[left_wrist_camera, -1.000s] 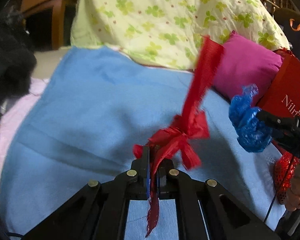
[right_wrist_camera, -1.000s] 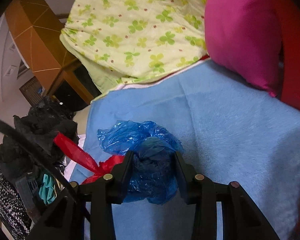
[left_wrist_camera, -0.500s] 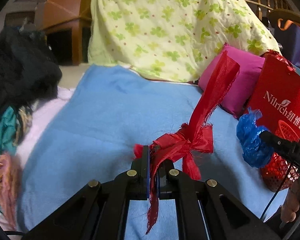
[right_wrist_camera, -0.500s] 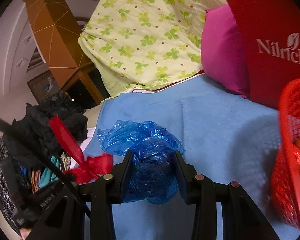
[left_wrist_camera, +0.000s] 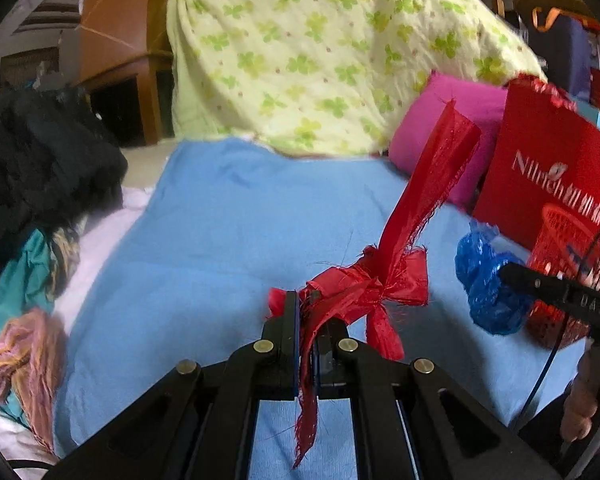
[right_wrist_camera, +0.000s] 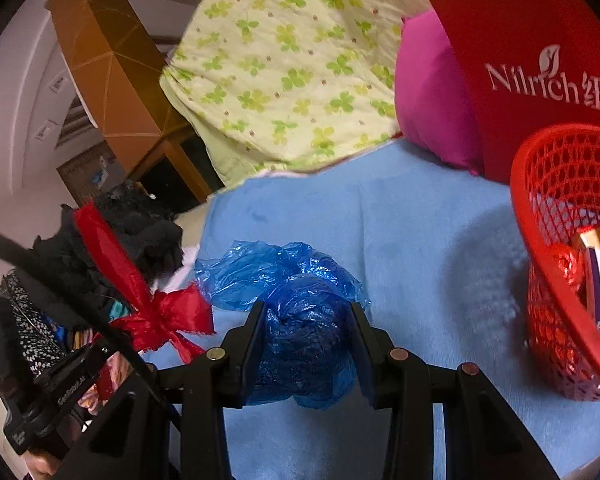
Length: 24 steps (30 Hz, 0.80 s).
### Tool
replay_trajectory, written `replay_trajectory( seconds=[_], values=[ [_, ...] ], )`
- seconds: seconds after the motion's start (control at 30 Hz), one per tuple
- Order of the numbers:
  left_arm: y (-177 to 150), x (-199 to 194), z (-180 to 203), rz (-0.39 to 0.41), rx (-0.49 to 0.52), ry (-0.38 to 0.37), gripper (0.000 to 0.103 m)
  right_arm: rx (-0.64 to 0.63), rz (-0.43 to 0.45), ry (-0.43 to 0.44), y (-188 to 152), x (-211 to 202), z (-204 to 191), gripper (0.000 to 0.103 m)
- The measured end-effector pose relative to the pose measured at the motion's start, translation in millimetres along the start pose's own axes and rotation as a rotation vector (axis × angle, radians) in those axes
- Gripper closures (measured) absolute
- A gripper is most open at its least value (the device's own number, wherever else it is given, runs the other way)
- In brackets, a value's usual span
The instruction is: Collect trash
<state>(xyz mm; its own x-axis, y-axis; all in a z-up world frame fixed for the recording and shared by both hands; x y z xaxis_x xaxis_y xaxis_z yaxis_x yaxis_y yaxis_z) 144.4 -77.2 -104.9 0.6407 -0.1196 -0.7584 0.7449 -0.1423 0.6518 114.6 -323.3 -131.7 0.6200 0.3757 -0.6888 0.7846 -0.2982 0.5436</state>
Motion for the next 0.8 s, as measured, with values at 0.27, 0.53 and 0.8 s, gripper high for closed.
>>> replay_trajectory(
  seconds=[0.27, 0.53, 0.8],
  values=[
    [-36, 93, -34, -0.165, -0.071, 0.033, 0.098, 0.077, -0.180, -0.133, -13, 52, 25, 0.060],
    [-32, 99, -46, -0.126, -0.117, 0.021, 0.037, 0.076, -0.243, -0.169, -14, 86, 18, 0.047],
    [-29, 95, -43, -0.112, -0.209, -0.172, 0.036, 0.060, -0.243, -0.180, -20, 88, 14, 0.045]
  ],
)
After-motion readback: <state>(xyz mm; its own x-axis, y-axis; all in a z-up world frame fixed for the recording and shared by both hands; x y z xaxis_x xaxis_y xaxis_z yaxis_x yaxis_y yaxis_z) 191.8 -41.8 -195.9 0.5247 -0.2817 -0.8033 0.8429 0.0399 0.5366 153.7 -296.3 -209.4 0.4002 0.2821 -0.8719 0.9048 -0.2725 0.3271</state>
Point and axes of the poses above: each gripper's, at about its wrist camera, not at the fingertips, and x roughly the way its jaws point, z to its right, y to its top, the point moved 7 cm from there along x, roughly the way its jaws point, and after that the axes turned 12 degrees about -z, right-handed, at the moved point
